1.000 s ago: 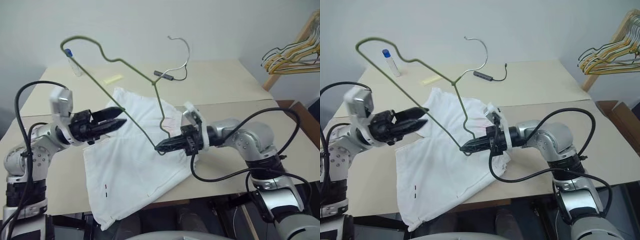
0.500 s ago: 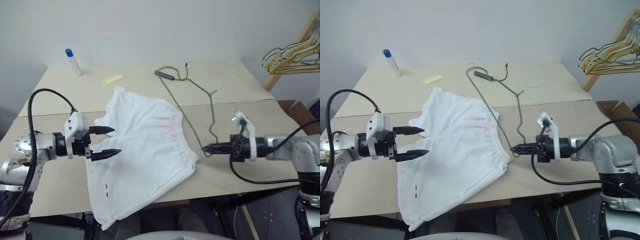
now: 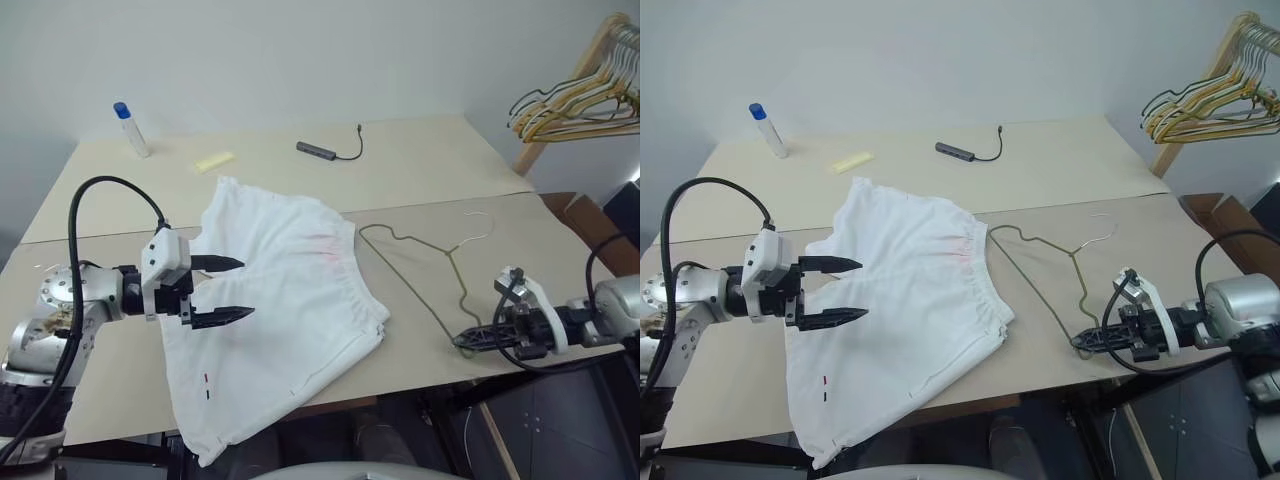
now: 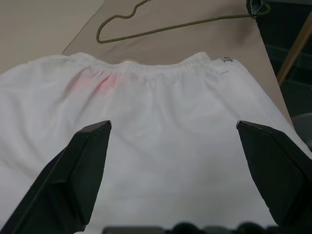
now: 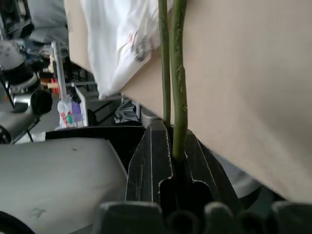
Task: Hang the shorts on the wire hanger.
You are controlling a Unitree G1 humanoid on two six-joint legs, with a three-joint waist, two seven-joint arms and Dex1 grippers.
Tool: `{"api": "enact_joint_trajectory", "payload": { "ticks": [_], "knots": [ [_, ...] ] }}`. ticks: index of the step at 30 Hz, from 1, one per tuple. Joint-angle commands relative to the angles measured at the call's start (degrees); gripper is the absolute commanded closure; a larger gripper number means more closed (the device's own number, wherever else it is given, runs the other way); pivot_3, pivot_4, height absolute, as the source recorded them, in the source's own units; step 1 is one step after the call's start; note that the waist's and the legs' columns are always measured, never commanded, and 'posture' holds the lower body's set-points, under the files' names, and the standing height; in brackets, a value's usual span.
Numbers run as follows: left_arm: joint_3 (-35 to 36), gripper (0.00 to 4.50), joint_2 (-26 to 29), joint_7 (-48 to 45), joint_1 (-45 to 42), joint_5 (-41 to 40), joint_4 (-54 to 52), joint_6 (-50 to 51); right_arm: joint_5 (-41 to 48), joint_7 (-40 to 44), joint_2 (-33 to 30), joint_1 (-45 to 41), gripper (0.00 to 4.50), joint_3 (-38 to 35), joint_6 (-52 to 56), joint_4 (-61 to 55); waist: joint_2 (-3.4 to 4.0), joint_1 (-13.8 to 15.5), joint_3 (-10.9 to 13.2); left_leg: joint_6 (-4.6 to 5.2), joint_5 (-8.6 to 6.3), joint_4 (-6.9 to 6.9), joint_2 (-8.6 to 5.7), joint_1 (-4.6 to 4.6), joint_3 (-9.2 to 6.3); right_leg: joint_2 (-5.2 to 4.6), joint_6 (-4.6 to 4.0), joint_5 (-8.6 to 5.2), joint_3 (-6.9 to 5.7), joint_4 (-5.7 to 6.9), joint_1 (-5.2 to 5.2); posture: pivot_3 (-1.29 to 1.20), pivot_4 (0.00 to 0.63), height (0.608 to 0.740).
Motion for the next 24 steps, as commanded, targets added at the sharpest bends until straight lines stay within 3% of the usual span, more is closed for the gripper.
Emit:
{"api": "enact_joint_trajectory", "payload": {
  "ticks": [1, 8, 24],
  "knots": [
    [0.8, 0.03, 0.5, 0.1, 0.8, -0.5, -2.5, -0.3, -3.3, 3.1, 2.2, -2.5, 4.5, 1.7, -3.0, 5.2, 0.0, 0.3, 0.0, 0.0, 0.0, 0.0, 0.0, -0.02, -0.01, 0.0, 0.0, 0.0, 0.0, 0.0, -0.01, 0.03, 0.0, 0.74],
    [1.2, 0.03, 0.7, 0.1, 1.8, -0.8, -3.4, -0.1, -7.8, 6.3, 5.3, -4.2, 4.5, 3.7, -7.1, 10.4, 0.02, 0.7, 0.0, 0.01, -0.01, 0.01, -0.02, -0.01, -0.01, -0.01, -0.01, 0.0, 0.0, 0.05, 0.0, 0.05, 0.0, 0.74],
    [0.9, 0.03, 0.0, -0.3, 1.7, -0.5, -2.2, -1.4, -5.1, 7.2, 4.6, -2.6, 4.5, 0.7, -9.9, 6.3, 0.02, 0.8, 0.0, 0.01, -0.01, 0.01, -0.02, 0.0, -0.02, 0.0, -0.02, 0.01, 0.0, 0.07, 0.0, 0.05, 0.0, 0.74]
  ]
}}
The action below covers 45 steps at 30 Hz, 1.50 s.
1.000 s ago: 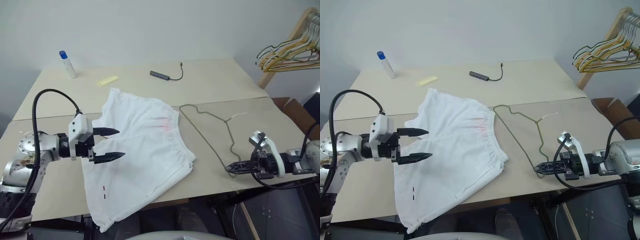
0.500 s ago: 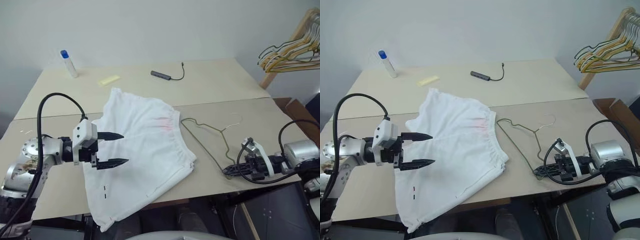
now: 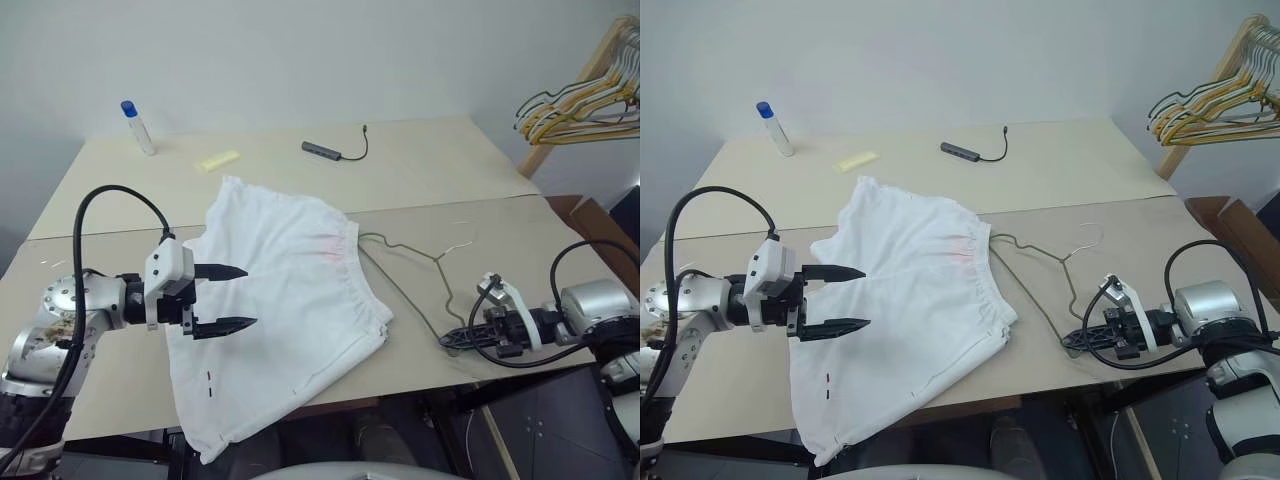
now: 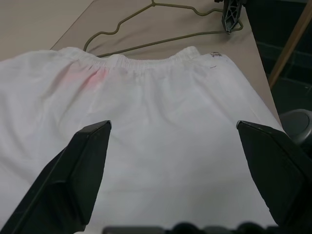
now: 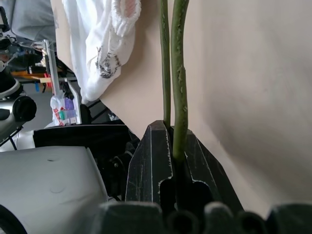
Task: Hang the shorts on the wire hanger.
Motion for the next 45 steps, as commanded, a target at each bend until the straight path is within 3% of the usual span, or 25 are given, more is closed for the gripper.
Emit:
{"api": "enact_joint_trajectory", "payload": {
  "ticks": [1, 16, 29, 35, 45],
  "knots": [
    [0.8, 0.03, -0.1, -0.3, -0.4, -0.5, -0.4, -1.2, 2.2, 3.7, -1.8, -0.2, 4.5, -2.5, -1.4, -2.6, 0.0, 0.0, 0.0, 0.0, 0.0, 0.0, 0.0, 0.0, 0.0, 0.0, 0.0, 0.0, 0.0, 0.0, 0.0, 0.05, 0.0, 0.74],
    [0.0, 0.03, -0.8, 0.5, 1.8, 1.0, -1.3, -3.0, 1.3, 3.7, -4.7, -0.3, 4.5, 3.9, -4.3, -7.7, 0.0, 0.2, 0.0, 0.0, 0.0, 0.0, 0.0, 0.01, 0.0, 0.0, 0.0, 0.0, 0.0, 0.01, 0.0, 0.07, 0.0, 0.74],
    [-1.5, 0.03, -1.0, 0.6, 1.5, 2.5, -0.9, -4.1, -2.8, 3.1, -0.7, -5.0, 4.5, 0.4, -5.3, 3.5, 0.01, 1.3, 0.0, 0.0, 0.0, 0.04, 0.01, 0.04, 0.01, 0.01, -0.05, 0.03, 0.0, 0.03, 0.02, 0.06, 0.0, 0.74],
    [-1.3, 0.03, -0.8, 0.6, 2.1, 2.4, -1.1, -4.0, 0.1, 3.7, -3.0, -2.7, 4.5, 0.3, -5.7, -1.3, 0.01, 1.5, 0.0, 0.0, 0.0, 0.04, 0.0, 0.0, 0.01, 0.0, -0.15, 0.09, 0.0, 0.03, 0.0, 0.06, 0.0, 0.74],
    [-1.6, 0.03, -0.9, 1.1, 2.5, 2.6, -1.7, -3.9, -5.1, 0.6, 0.4, -6.4, 4.5, -1.2, -4.6, 7.6, 0.02, 1.2, 0.0, 0.0, 0.0, 0.08, 0.01, 0.03, 0.02, 0.02, -0.14, 0.08, 0.02, 0.06, 0.01, 0.06, 0.0, 0.74]
  ]
}}
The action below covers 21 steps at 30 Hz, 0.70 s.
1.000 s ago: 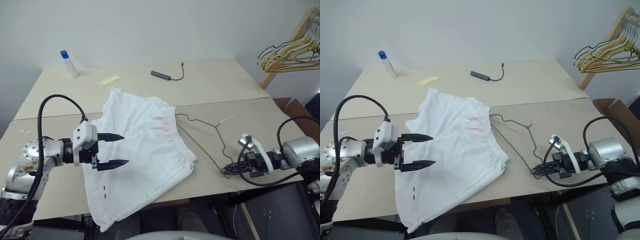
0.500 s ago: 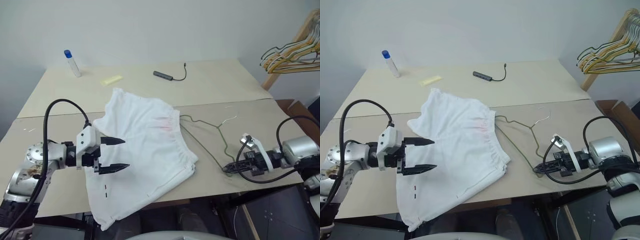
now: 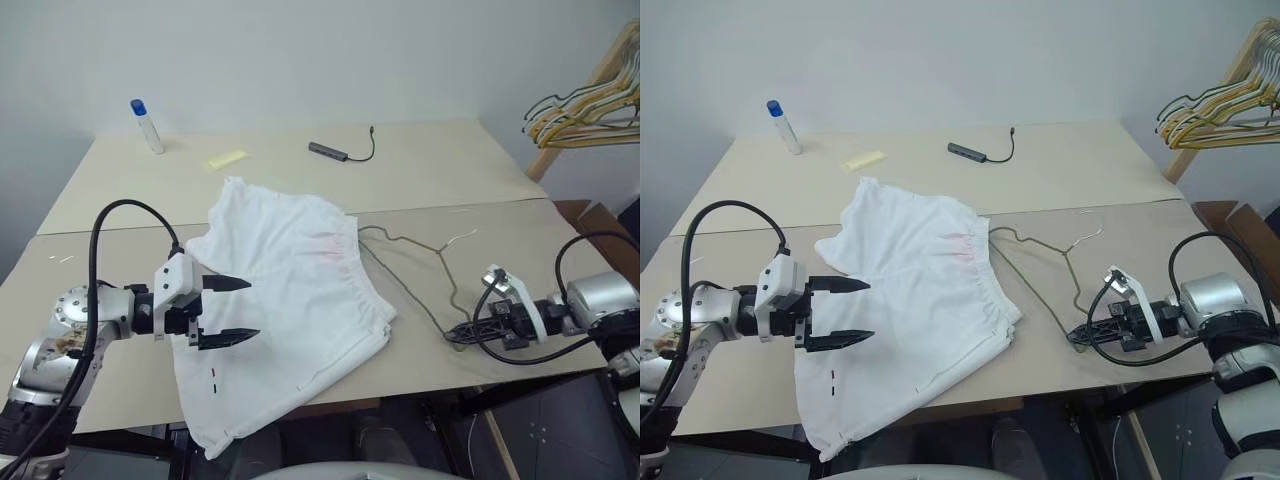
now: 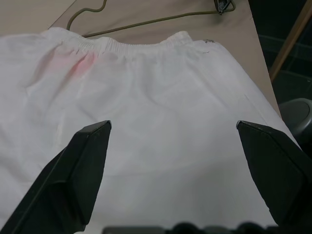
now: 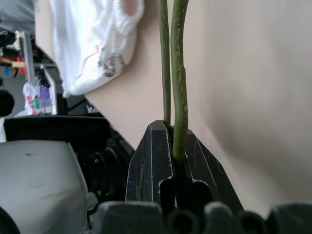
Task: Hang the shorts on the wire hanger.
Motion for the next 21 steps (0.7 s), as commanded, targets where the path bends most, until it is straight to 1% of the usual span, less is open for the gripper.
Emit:
{"api": "enact_joint_trajectory", "payload": {
  "ticks": [1, 3, 13, 17, 21],
  "knots": [
    [0.3, 0.03, 0.0, 0.4, -0.2, 0.1, -1.5, -1.1, -1.4, 2.3, 0.3, -2.7, 4.5, -2.5, 0.3, 2.6, 0.01, 0.1, 0.0, 0.0, 0.0, 0.0, 0.0, 0.0, 0.0, 0.0, -0.02, 0.01, 0.0, 0.0, 0.0, 0.06, 0.0, 0.74],
    [0.2, 0.03, 0.1, 0.5, -0.2, 0.2, -1.5, -1.2, -1.8, 3.6, 0.1, -2.9, 4.5, -2.6, 0.4, 2.5, 0.01, 0.2, 0.0, 0.0, 0.0, 0.0, 0.0, -0.01, -0.01, 0.0, -0.18, 0.11, -0.01, 0.0, 0.0, 0.06, 0.0, 0.74],
    [0.3, 0.03, 0.4, 0.6, 0.5, 0.5, -2.1, -1.2, 4.1, 4.3, -4.1, 0.1, 4.5, 2.3, 1.1, -8.2, 0.04, 0.2, 0.0, 0.0, 0.0, 0.0, 0.0, -0.01, -0.02, 0.0, -0.14, 0.08, -0.02, 0.0, 0.0, 0.07, 0.0, 0.74],
    [0.5, 0.03, 0.4, 0.8, 0.8, 0.5, -2.2, -1.2, 2.0, 4.3, -2.5, -1.4, 4.5, 1.1, 0.9, -3.7, 0.03, 0.2, 0.0, 0.0, 0.0, 0.0, 0.0, 0.01, -0.02, 0.0, 0.01, 0.0, -0.02, 0.0, 0.01, 0.07, 0.0, 0.74],
    [0.5, 0.03, 0.4, 0.8, 0.8, 0.3, -2.3, -1.0, 2.2, 4.3, -3.0, -2.4, 4.5, 0.3, 1.1, -1.6, 0.04, 0.2, 0.0, 0.0, 0.0, 0.01, 0.0, 0.0, -0.01, 0.0, -0.03, 0.02, -0.01, 0.0, 0.01, 0.07, 0.0, 0.74]
  ]
}}
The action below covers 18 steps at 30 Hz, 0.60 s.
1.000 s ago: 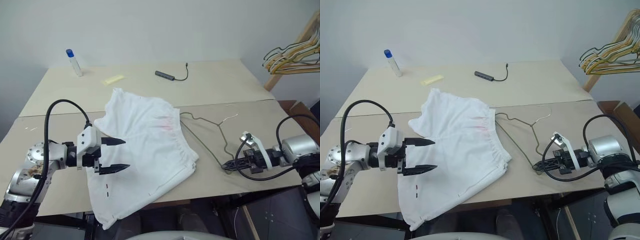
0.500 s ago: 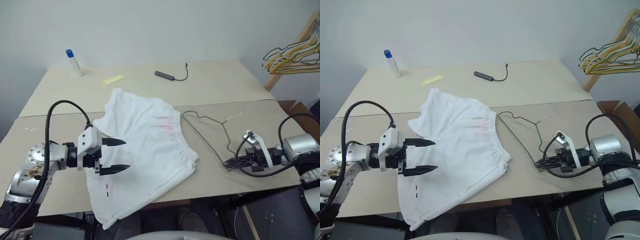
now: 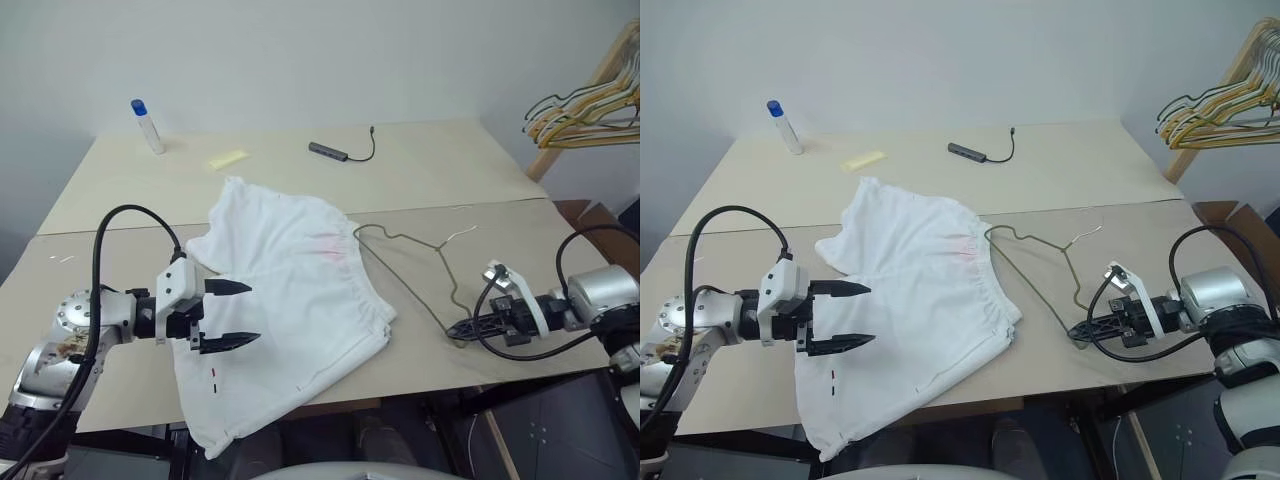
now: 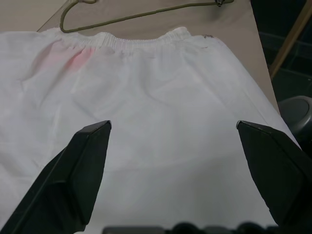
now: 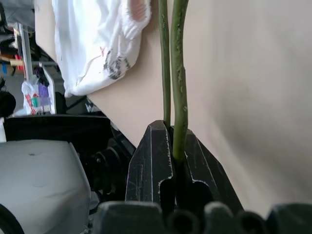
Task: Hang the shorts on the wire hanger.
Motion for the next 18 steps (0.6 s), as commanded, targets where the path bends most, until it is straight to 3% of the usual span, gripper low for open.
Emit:
{"api": "enact_joint_trajectory", "payload": {
  "ticks": [1, 18],
  "knots": [
    [0.7, 0.03, 0.4, 0.1, -0.5, 0.0, -1.6, -1.1, -0.4, 3.3, -0.8, -2.2, 4.5, -1.7, 0.0, 1.0, 0.0, 0.0, 0.0, 0.0, 0.0, 0.0, 0.0, 0.0, 0.0, 0.0, -0.04, 0.02, 0.0, 0.0, 0.0, 0.07, 0.0, 0.74],
    [0.3, 0.03, 0.4, 0.1, -0.3, 0.2, -1.7, -1.3, -0.7, 3.3, 1.3, -1.3, 4.5, -0.6, -0.5, 0.7, 0.01, 0.0, 0.0, 0.0, 0.0, 0.0, 0.0, 0.0, 0.0, 0.0, -0.11, 0.06, 0.0, 0.0, 0.0, 0.07, 0.0, 0.74]
  ]
}}
